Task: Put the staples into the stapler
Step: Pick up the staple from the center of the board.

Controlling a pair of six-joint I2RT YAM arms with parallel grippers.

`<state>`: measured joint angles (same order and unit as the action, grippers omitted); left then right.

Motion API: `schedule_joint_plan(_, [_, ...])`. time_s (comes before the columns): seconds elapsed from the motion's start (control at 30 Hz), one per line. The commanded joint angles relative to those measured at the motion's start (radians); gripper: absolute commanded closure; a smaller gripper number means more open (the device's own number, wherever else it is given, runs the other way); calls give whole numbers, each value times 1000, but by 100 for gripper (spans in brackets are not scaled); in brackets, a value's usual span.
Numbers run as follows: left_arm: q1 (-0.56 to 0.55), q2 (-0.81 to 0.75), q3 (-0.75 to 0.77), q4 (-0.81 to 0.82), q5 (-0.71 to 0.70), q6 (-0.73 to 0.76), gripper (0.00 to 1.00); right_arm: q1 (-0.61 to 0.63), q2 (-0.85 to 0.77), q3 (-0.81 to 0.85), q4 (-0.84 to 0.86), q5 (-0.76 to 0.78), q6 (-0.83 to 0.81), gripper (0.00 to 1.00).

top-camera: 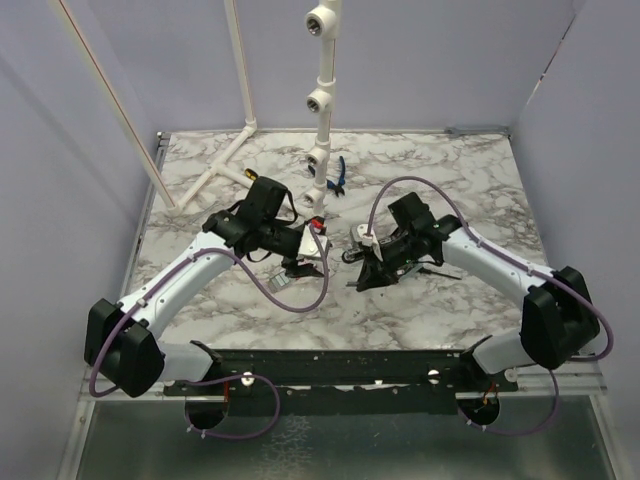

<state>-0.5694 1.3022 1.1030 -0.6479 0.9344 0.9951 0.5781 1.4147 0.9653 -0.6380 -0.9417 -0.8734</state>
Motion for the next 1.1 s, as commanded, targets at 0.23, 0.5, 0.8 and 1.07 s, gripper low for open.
schedule_joint_plan(0.23, [-59, 22, 26, -36, -63, 303, 35, -132, 180, 113, -144, -351, 103, 90])
schedule_joint_plan(0.5, [-160, 100, 107, -39, -170, 326, 35, -174, 302, 222, -332, -445, -20, 90])
schedule_joint_plan(0.8, [-215, 130, 125, -50, -243, 337, 36, -192, 367, 253, -419, -481, -108, 89])
schedule_joint_plan(1.07, [-250, 158, 152, -42, -325, 338, 42, -192, 382, 259, -434, -483, -108, 90])
